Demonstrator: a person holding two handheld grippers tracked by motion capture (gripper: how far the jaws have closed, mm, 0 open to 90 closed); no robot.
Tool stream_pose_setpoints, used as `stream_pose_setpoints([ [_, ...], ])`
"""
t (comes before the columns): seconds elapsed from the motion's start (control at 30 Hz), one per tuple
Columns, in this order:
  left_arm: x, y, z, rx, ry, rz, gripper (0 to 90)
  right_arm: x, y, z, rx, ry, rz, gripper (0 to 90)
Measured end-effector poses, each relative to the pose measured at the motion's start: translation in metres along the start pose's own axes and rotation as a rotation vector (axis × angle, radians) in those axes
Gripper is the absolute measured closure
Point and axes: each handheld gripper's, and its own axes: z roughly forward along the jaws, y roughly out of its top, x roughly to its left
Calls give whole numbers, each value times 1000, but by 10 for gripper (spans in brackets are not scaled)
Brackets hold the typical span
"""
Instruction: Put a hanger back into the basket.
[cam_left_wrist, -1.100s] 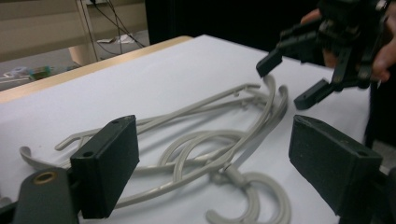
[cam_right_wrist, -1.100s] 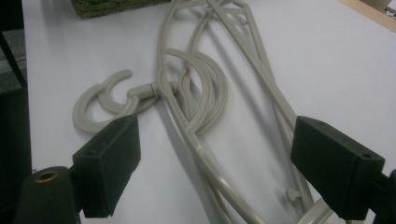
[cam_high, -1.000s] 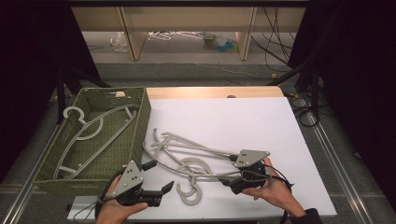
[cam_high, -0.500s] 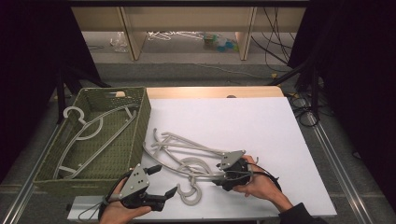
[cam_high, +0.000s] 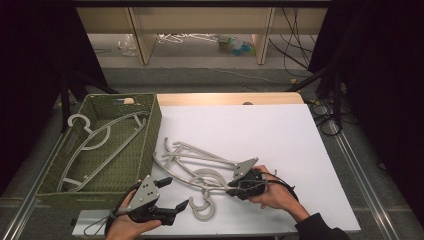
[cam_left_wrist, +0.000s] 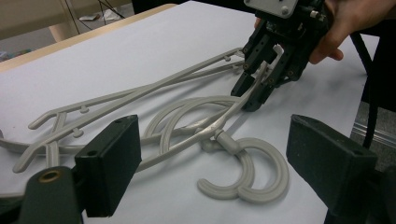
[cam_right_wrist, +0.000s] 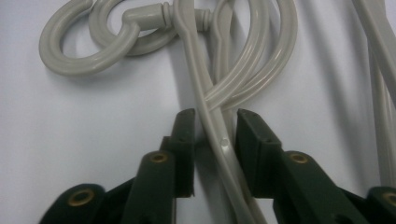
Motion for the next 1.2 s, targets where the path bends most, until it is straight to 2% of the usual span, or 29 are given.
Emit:
stream_pose_setpoints([
  [0.07, 0, 0, 1, -5, -8, -5, 177, -1, 1, 0, 10, 6, -21, 732],
  [0.17, 0, -1, 0, 9, -2, 3, 176, 1, 3, 0, 23, -3, -77, 751],
  [0.3, 0, 0, 0, 8, -3, -1, 177, 2, 5, -3, 43, -29, -140, 775],
  [0.37, 2, 0, 0, 8, -2, 28, 178, 2, 7, -6, 38, -26, -162, 787],
  [0.5, 1, 0, 2, 9, 0, 3, 181, 2, 10, -12, 34, -14, -202, 808],
  [0.57, 2, 0, 2, 7, -6, 18, 182, 2, 11, -16, 27, -22, -211, 812],
  [0.7, 2, 1, 2, 15, 23, 8, 190, 1, 11, -22, 23, -17, -229, 813],
  [0.77, 4, 3, 4, 14, 25, 34, 212, 0, 12, -25, 26, -19, -240, 815],
  [0.8, 5, 4, 5, 22, 34, 63, 229, 0, 12, -27, 22, -24, -242, 815],
  [0.9, 9, 9, 13, 37, 36, 67, 255, -1, 13, -31, 9, -28, -240, 817],
  [0.93, 11, 9, 15, 37, 34, 44, 263, -2, 13, -32, 9, -30, -241, 817],
  [0.97, 14, 10, 17, 41, 43, 54, 267, -2, 13, -33, 9, -32, -243, 817],
  [1.07, 19, 12, 25, 69, 66, 49, 290, -2, 14, -36, 3, -36, -240, 818],
  [1.1, 21, 12, 27, 75, 70, 61, 295, -3, 14, -36, 1, -30, -245, 818],
  [1.13, 22, 13, 30, 86, 64, 55, 303, -3, 15, -38, 0, -35, -251, 819],
  [1.2, 23, 16, 35, 105, 49, 90, 320, -3, 16, -40, -10, -32, -245, 820],
])
